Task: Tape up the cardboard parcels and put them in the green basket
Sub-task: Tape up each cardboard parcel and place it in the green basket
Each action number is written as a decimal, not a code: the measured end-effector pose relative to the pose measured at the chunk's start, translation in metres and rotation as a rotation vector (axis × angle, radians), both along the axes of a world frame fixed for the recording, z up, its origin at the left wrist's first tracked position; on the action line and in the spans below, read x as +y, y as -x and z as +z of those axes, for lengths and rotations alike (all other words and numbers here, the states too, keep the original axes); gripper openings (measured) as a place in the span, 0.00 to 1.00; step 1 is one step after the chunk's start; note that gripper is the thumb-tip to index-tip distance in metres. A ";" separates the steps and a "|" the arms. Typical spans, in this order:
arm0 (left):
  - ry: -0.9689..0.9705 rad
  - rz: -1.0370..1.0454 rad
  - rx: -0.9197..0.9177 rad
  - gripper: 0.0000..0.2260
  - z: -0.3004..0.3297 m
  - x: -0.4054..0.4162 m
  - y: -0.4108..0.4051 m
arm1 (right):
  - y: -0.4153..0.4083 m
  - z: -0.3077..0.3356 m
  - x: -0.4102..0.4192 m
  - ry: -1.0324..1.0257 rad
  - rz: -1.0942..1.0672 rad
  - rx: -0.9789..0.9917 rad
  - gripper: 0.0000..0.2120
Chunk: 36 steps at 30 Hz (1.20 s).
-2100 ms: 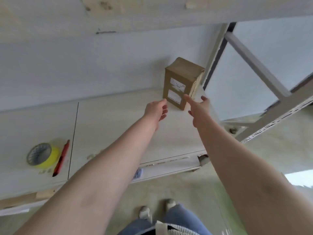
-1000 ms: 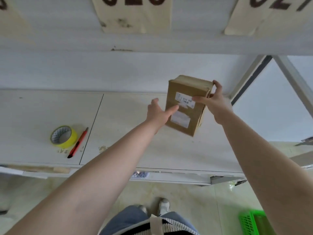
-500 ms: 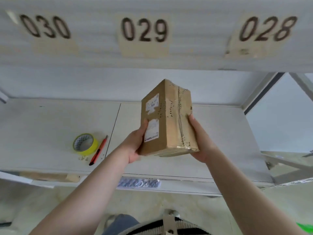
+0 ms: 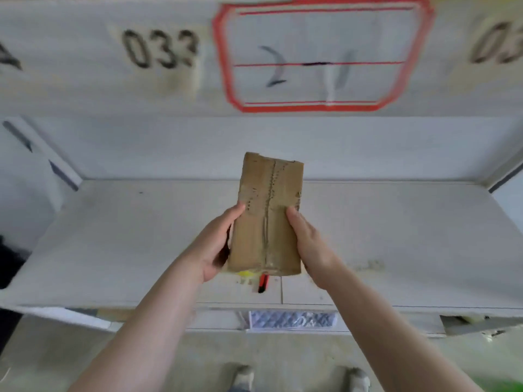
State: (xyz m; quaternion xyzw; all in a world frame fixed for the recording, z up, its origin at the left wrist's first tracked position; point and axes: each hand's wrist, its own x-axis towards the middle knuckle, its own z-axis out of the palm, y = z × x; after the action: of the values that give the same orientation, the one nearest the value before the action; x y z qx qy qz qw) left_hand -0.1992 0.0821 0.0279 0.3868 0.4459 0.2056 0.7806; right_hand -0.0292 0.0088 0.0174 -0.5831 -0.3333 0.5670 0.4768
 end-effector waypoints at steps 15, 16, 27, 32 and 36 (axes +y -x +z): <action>0.137 0.005 -0.235 0.28 -0.060 0.027 0.082 | 0.049 -0.010 0.008 0.085 -0.137 0.259 0.20; 0.088 0.031 -0.137 0.26 -0.063 0.030 0.088 | 0.054 -0.018 0.012 0.095 -0.148 0.261 0.17; 0.080 0.206 0.359 0.18 -0.085 0.056 0.166 | 0.151 -0.082 0.058 0.151 0.133 -0.110 0.24; 0.065 0.226 0.429 0.20 -0.107 0.061 0.170 | 0.121 -0.119 0.067 0.093 0.176 -0.986 0.18; 0.056 0.184 0.430 0.22 -0.109 0.068 0.162 | 0.097 -0.141 0.067 0.141 0.402 -1.306 0.13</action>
State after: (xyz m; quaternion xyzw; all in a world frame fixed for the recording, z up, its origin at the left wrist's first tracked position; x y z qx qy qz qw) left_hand -0.3611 0.1504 -0.0809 0.3577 0.6406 0.1764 0.6562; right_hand -0.1267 0.0758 -0.1233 -0.7621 -0.6163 0.1968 0.0246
